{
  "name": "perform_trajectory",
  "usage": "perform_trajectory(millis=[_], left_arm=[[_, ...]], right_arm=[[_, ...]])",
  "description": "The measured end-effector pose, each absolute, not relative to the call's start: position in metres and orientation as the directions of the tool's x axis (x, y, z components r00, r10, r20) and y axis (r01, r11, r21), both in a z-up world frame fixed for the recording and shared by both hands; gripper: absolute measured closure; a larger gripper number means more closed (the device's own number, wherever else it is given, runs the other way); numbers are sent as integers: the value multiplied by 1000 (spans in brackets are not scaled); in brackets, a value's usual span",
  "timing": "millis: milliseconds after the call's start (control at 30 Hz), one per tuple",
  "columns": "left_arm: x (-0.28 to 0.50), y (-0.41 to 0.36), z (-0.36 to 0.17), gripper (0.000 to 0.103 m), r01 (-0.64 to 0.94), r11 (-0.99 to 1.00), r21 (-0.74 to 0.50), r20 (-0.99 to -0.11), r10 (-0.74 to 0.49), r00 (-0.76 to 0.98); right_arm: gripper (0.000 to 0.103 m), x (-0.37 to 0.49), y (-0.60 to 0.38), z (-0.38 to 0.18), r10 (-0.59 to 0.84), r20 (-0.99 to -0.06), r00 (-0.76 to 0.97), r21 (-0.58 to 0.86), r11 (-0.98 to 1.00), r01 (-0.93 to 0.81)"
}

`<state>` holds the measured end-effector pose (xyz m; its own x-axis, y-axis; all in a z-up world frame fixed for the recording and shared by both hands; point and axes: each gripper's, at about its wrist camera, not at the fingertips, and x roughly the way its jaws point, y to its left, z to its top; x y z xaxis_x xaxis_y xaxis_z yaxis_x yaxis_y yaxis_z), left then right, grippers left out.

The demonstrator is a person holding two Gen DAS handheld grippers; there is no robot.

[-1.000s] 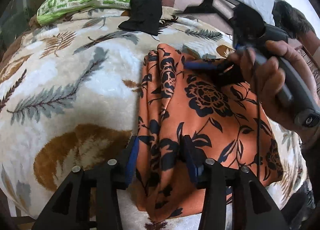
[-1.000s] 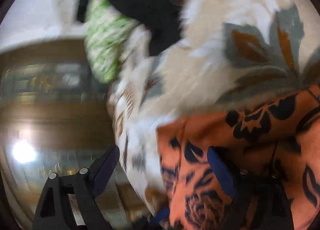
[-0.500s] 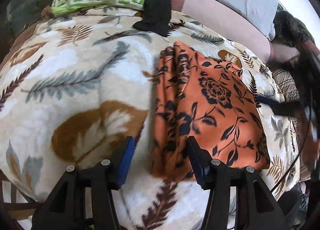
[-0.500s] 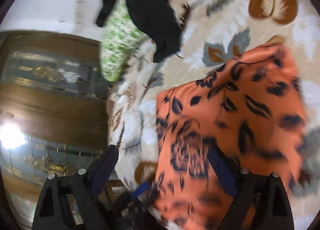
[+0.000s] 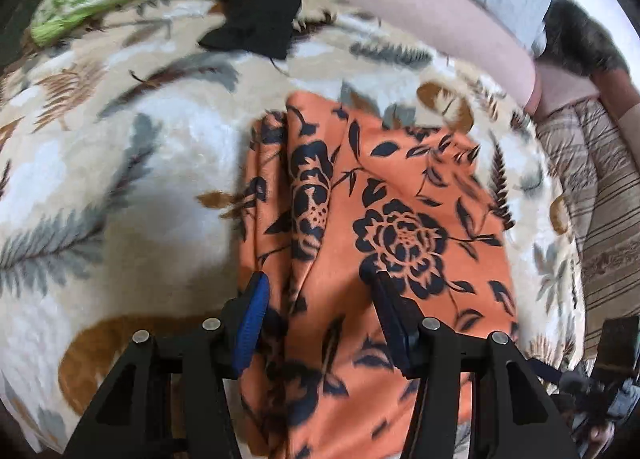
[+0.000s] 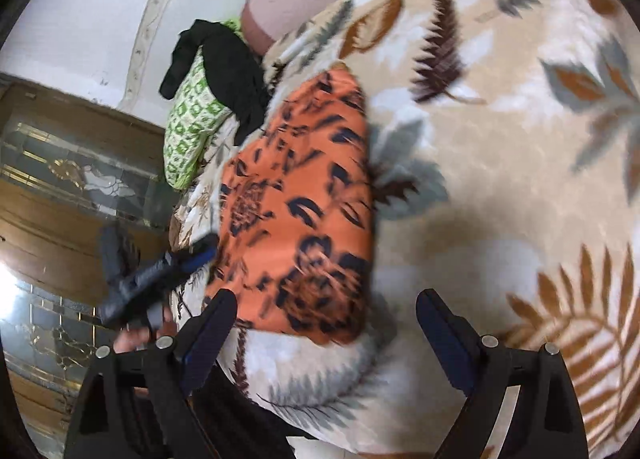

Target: Fold small clothes

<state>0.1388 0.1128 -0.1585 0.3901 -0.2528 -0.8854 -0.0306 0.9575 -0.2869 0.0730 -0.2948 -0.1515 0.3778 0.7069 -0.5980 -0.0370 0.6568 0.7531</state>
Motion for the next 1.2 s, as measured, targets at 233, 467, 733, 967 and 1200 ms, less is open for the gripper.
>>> perform_trajectory(millis=[233,467,733,967,1200], left_arm=[[127,112,-128,92,-8,958,-286,-845,-249,473],[121,142,-175,86,-119,914,-387,-845,-300,443],[125,146,-170,55,-123,932,-342,-860,-258,441],[97,127,-133,55,-79,964,-255,-823,-174,540],[94,131,-151,50,-117,974,-194,-871,-116,477]], right_arm=[[10,66,-304,-162,721,-578,382,774,632,-22],[10,73,-297,-154,718,-588,372,758,649,-55],[10,84,-280,-122,764,-529,370,783,607,-134],[9,100,-252,-151,839,-477,260,859,508,-63],[9,90,-264,-144,815,-481,323,844,530,-80]])
